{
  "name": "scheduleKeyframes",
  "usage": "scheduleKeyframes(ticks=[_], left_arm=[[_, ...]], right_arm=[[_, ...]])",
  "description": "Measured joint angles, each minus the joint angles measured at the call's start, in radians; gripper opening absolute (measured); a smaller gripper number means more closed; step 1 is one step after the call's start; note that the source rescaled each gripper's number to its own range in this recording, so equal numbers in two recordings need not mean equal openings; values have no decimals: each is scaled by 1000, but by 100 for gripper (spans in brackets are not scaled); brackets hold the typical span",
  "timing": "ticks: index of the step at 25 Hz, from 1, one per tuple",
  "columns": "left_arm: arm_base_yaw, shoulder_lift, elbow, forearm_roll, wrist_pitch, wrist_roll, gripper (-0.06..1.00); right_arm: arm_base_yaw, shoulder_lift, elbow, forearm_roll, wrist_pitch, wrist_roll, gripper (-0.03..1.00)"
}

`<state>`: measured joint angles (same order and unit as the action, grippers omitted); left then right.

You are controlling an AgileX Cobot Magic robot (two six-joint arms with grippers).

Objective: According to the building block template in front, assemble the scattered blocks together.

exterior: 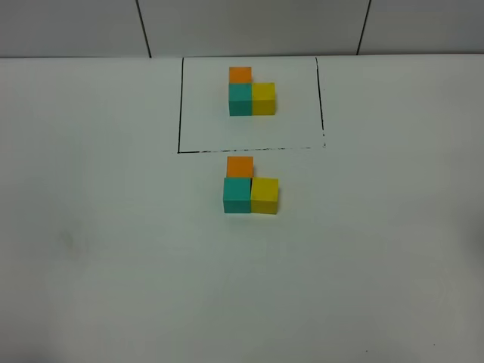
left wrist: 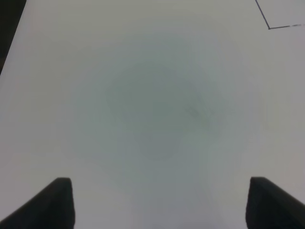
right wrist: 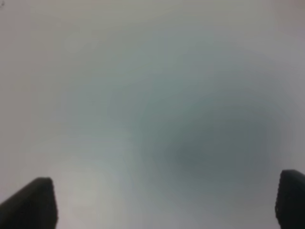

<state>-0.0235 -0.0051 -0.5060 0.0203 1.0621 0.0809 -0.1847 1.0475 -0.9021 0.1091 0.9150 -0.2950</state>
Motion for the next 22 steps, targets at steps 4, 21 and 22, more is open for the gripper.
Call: scheduleKeyframes(ticks=[4,21,22], left_arm=[[0,0,0,0,0,0,81],[0,0,0,0,0,0,81],[0,0,0,0,0,0,81]], right_arm=[[35,-199,100,4,41,22,89],[100,-827,362,12,159,105,89],[100,-861,376,12,160,105,89]])
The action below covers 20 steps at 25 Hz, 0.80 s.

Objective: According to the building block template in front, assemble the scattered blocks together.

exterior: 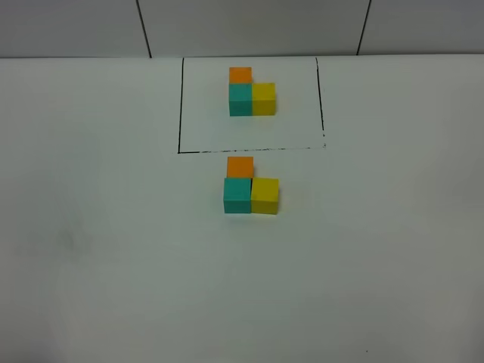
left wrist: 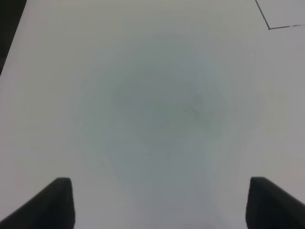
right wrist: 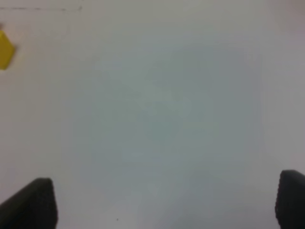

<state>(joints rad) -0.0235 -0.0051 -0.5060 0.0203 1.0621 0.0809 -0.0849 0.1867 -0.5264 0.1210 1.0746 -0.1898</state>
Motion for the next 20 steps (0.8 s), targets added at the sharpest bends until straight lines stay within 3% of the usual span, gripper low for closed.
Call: scheduleKeyframes(ticks=[7,20], left_arm=[[0,0,0,0,0,0,81],[0,0,0,0,0,0,81]], right_arm=[[0,-175,21,7,-1,-3,89],[50,-177,21,23,-1,1,88]])
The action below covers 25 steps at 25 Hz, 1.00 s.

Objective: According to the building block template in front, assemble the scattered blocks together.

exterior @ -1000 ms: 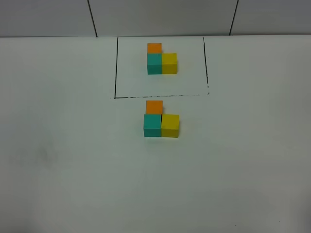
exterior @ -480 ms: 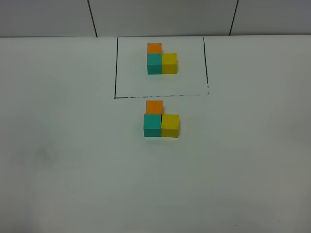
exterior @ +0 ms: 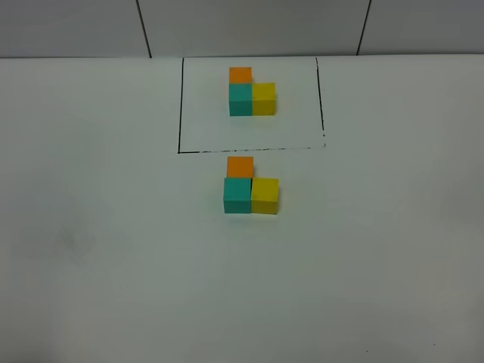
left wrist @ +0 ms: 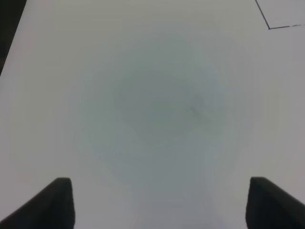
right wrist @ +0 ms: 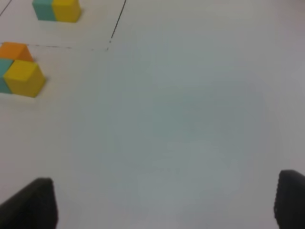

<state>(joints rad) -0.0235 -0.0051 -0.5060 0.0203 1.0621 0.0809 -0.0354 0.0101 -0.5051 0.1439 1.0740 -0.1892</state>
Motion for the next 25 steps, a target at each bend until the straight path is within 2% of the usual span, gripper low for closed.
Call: scheduleKeyframes(ticks=[25], left_arm=[[0,0,0,0,0,1,81]], right_arm=[[0,0,0,0,0,4,81]])
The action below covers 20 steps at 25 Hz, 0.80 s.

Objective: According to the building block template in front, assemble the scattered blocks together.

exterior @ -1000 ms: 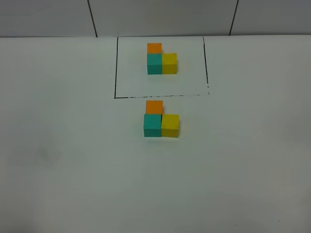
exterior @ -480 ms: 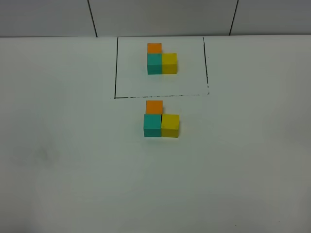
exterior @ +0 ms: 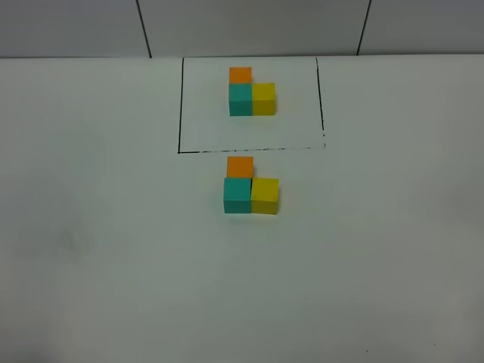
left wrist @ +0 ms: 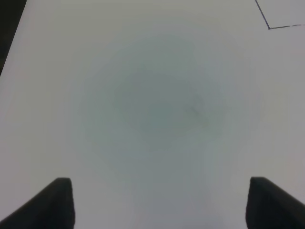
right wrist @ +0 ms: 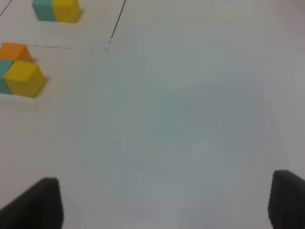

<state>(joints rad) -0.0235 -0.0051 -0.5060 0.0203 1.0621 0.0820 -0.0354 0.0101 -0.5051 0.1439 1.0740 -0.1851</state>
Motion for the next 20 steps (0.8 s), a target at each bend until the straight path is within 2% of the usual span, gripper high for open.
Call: scheduleKeyframes(ticks=[20], left_arm=[[0,0,0,0,0,0,81]], right_arm=[[0,0,0,0,0,0,80]])
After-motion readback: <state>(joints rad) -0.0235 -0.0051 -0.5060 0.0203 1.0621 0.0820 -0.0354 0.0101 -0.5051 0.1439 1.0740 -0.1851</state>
